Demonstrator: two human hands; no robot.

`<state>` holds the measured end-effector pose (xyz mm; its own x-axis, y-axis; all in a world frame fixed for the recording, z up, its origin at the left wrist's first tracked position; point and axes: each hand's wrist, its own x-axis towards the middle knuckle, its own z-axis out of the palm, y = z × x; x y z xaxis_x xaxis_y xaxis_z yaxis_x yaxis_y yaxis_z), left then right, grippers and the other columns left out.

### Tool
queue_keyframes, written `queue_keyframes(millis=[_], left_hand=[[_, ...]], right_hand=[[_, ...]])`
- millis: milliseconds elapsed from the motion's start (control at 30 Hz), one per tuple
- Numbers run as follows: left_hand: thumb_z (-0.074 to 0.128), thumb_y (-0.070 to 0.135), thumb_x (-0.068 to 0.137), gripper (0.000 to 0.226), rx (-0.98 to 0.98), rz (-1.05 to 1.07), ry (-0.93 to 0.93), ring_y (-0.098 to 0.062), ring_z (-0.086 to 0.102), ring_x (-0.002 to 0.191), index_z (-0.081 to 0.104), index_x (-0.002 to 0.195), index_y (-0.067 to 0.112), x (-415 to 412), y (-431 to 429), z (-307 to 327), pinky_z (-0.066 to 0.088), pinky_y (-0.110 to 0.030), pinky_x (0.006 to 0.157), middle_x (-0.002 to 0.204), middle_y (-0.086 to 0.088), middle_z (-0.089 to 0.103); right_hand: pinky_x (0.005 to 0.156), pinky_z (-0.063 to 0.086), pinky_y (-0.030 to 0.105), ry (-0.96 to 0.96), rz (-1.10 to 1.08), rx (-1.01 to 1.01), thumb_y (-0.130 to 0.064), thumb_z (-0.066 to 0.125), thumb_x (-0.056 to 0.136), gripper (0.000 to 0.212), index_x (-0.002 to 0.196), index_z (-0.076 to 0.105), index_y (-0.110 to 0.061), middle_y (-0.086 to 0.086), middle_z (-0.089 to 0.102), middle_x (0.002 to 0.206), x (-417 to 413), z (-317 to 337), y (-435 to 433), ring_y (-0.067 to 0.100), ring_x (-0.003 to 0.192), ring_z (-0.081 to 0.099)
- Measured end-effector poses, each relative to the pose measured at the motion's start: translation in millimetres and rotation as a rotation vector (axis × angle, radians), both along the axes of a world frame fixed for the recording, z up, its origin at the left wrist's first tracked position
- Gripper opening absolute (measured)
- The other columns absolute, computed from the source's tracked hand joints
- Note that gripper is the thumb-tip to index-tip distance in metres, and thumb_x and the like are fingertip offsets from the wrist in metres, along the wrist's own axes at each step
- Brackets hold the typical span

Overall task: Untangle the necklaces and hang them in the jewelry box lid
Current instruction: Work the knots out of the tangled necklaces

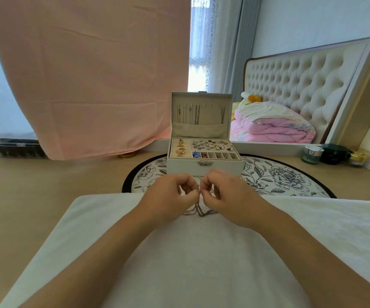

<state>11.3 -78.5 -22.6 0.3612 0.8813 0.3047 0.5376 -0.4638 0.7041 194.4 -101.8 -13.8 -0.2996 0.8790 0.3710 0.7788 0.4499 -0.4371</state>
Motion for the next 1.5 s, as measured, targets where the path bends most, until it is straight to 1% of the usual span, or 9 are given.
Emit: queue_keyframes(millis=[67,233,367,500,800,933,1100,1367,1500], left_hand=[[0.06,0.028,0.093,0.01,0.069,-0.019,0.093,-0.001,0.046,0.055,0.063,0.083,0.032,0,-1,0,0.037,-0.025,0.056,0.063,0.026,0.056],[0.057,0.025,0.099,0.017,-0.02,-0.069,-0.126,-0.014,0.057,0.068,0.062,0.086,0.036,-1,2,0,0.054,-0.042,0.069,0.074,0.009,0.062],[0.062,0.023,0.097,0.012,-0.06,-0.072,-0.205,-0.008,0.063,0.071,0.066,0.089,0.031,0,1,1,0.057,-0.041,0.077,0.076,0.011,0.066],[0.061,0.03,0.097,0.016,0.079,-0.045,-0.036,-0.012,0.061,0.074,0.061,0.085,0.04,-2,1,2,0.055,-0.038,0.072,0.079,0.011,0.064],[0.058,0.033,0.093,0.003,0.201,0.026,0.322,-0.004,0.052,0.07,0.057,0.09,0.034,4,-4,7,0.035,-0.021,0.058,0.078,0.015,0.056],[0.057,0.031,0.093,0.007,0.266,0.058,0.379,-0.007,0.051,0.073,0.051,0.089,0.032,-3,-4,12,0.033,-0.019,0.057,0.083,0.012,0.057],[0.059,0.023,0.093,0.008,0.186,-0.008,0.259,-0.011,0.055,0.078,0.054,0.09,0.028,-10,0,11,0.047,-0.027,0.064,0.084,0.01,0.058],[0.061,0.009,0.093,0.008,-0.022,0.056,-0.254,-0.01,0.069,0.077,0.06,0.087,0.014,-5,2,5,0.058,-0.032,0.076,0.079,0.008,0.073],[0.052,-0.002,0.094,0.014,-0.253,0.076,-0.553,-0.019,0.066,0.063,0.057,0.089,0.009,-2,2,12,0.059,-0.049,0.088,0.071,-0.006,0.064]], right_hand=[[0.061,0.033,0.015,0.001,-0.022,0.011,-0.029,0.058,0.092,0.012,0.083,0.054,-0.034,-0.019,0.055,0.081,-3,0,0,0.0,0.068,0.051],[0.054,0.038,0.01,0.428,-0.02,-0.222,-0.031,0.073,0.09,0.007,0.096,0.074,-0.027,-0.029,0.058,0.057,-2,4,-1,-0.002,0.051,0.048],[0.063,0.046,0.02,0.563,-0.087,-0.253,-0.026,0.084,0.079,0.005,0.081,0.081,-0.029,-0.004,0.072,0.07,-3,5,-1,0.004,0.061,0.055],[0.065,0.047,0.036,0.554,-0.062,-0.242,-0.023,0.082,0.081,0.01,0.079,0.082,-0.032,0.022,0.07,0.082,0,2,3,0.017,0.063,0.051],[0.057,0.044,0.022,0.31,-0.152,-0.014,-0.021,0.074,0.078,0.023,0.065,0.071,-0.04,-0.023,0.065,0.066,-6,-1,0,0.002,0.053,0.052],[0.052,0.033,0.022,0.381,-0.03,-0.272,-0.017,0.058,0.093,0.023,0.07,0.06,-0.019,-0.012,0.049,0.056,-10,2,-2,0.006,0.051,0.04],[0.06,0.027,0.03,0.61,0.128,-0.611,-0.026,0.045,0.087,0.023,0.069,0.038,-0.015,0.001,0.036,0.069,-5,5,2,0.018,0.065,0.032],[0.068,0.03,0.032,0.498,0.06,-0.547,-0.041,0.071,0.089,0.043,0.059,0.056,-0.015,0.003,0.046,0.063,7,9,0,0.02,0.063,0.036],[0.077,0.04,0.032,0.527,-0.07,-0.508,-0.046,0.071,0.088,0.036,0.066,0.075,-0.017,-0.005,0.06,0.064,11,11,0,0.014,0.068,0.047]])
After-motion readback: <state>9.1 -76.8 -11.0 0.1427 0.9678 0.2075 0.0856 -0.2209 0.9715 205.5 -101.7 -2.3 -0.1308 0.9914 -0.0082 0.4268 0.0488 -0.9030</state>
